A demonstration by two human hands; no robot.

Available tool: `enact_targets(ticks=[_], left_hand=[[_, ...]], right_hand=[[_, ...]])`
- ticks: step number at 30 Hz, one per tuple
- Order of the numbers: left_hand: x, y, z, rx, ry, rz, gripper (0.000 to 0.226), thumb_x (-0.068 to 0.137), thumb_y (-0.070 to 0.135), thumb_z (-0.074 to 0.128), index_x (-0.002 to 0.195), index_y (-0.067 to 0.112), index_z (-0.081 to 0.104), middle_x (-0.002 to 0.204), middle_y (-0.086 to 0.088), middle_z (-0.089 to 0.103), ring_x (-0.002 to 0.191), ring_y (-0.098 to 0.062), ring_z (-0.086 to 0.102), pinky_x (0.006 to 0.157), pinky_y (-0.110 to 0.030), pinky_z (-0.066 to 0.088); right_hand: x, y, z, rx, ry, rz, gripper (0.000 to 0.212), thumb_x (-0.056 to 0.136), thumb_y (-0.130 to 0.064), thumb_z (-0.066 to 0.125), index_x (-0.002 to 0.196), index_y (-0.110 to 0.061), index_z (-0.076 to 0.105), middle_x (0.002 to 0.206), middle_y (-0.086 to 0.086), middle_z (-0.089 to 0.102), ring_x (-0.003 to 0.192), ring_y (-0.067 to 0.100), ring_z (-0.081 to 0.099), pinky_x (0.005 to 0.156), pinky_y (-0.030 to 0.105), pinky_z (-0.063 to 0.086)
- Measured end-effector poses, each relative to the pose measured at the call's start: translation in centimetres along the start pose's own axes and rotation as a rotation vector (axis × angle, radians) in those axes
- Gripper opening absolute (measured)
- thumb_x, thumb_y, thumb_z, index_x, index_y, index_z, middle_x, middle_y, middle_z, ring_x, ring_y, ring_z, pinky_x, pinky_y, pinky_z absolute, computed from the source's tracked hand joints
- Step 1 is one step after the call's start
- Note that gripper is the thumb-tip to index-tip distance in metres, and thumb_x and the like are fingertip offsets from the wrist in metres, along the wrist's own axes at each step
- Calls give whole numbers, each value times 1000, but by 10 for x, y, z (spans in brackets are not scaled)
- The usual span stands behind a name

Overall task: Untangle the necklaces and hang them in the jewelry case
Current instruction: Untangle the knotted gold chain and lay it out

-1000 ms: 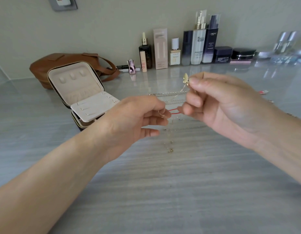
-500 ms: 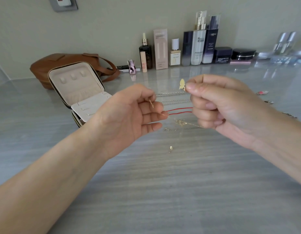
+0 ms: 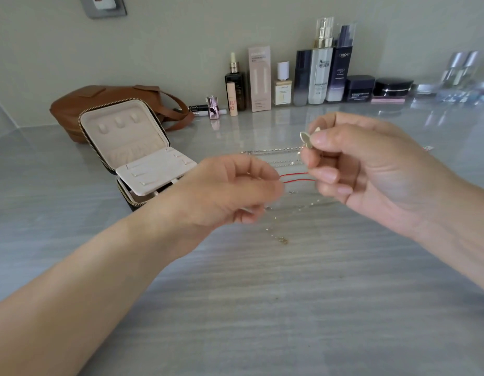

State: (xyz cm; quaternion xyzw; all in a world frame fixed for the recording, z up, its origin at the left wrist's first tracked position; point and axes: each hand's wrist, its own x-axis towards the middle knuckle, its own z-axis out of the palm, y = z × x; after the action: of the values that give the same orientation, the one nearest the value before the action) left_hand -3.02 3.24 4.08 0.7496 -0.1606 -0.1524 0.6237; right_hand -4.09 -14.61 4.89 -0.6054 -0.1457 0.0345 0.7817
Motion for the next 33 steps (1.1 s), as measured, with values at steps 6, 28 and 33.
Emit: enact_targets(ticks=[6, 28, 33], left_hand=[[-3, -6, 8, 307, -11, 57, 9, 72, 16, 75, 74, 25, 75, 69, -2, 58, 64, -12, 48, 63, -27, 39], [-1, 0, -4, 200, 57, -83, 14, 77, 2, 68, 76, 15, 72, 68, 1, 70, 48, -3, 47, 45, -14, 36], [-2, 4, -3, 237, 11, -106, 20, 77, 1, 68, 82, 20, 72, 72, 3, 73, 55, -2, 54, 47, -16, 33]], right_hand=[[0, -2, -2, -2, -39, -38, 10, 69, -8, 55, 76, -16, 58, 54, 0, 60, 39, 7, 41, 37, 15, 25], [-3, -42, -35, -436, -228, 166, 15, 50, -16, 75, 63, -19, 69, 54, 2, 60, 41, 10, 55, 47, 23, 52], [-5, -35, -40, -739, -380, 408, 7, 59, -10, 70, 63, -16, 69, 62, 11, 68, 54, 19, 66, 54, 21, 52]])
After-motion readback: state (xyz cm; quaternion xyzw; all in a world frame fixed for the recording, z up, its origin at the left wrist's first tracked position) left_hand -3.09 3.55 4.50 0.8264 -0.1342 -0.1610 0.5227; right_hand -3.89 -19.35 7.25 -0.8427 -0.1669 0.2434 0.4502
